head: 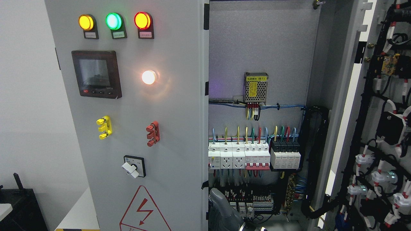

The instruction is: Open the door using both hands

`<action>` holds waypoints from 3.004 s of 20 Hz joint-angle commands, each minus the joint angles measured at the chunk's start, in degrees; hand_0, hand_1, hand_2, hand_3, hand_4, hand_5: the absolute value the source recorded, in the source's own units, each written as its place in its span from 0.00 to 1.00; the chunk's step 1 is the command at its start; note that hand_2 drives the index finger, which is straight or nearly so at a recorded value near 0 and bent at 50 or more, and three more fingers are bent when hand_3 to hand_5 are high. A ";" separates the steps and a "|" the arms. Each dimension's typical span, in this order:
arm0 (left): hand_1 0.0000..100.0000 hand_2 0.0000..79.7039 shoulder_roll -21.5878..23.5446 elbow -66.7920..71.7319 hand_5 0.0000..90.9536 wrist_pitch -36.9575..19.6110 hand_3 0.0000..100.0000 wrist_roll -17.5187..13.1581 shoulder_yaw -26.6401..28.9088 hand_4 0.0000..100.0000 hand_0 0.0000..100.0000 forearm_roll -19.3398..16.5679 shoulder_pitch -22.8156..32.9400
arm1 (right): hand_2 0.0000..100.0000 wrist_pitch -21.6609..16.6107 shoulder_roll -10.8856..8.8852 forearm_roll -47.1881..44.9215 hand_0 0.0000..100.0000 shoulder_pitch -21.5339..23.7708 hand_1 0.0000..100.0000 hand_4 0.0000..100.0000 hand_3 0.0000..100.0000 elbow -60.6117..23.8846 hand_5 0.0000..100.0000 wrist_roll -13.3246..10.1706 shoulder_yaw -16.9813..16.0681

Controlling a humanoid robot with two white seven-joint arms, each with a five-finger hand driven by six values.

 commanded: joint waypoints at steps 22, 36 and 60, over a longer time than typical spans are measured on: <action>0.00 0.00 0.03 -0.05 0.00 0.05 0.00 0.04 0.00 0.04 0.00 0.00 0.26 | 0.00 0.45 0.05 -3.08 0.00 1.32 0.00 0.00 0.00 -6.02 0.00 2.42 5.81; 0.00 0.00 0.03 0.04 0.00 0.05 0.00 0.04 0.00 0.04 0.00 0.00 0.26 | 0.00 0.36 0.05 -3.17 0.00 1.32 0.00 0.00 0.00 -8.39 0.00 3.65 7.75; 0.00 0.00 -0.06 -0.05 0.00 0.05 0.00 0.04 0.00 0.04 0.00 0.00 0.26 | 0.00 0.36 1.01 -3.17 0.00 4.22 0.00 0.00 0.00 -13.14 0.00 3.56 11.62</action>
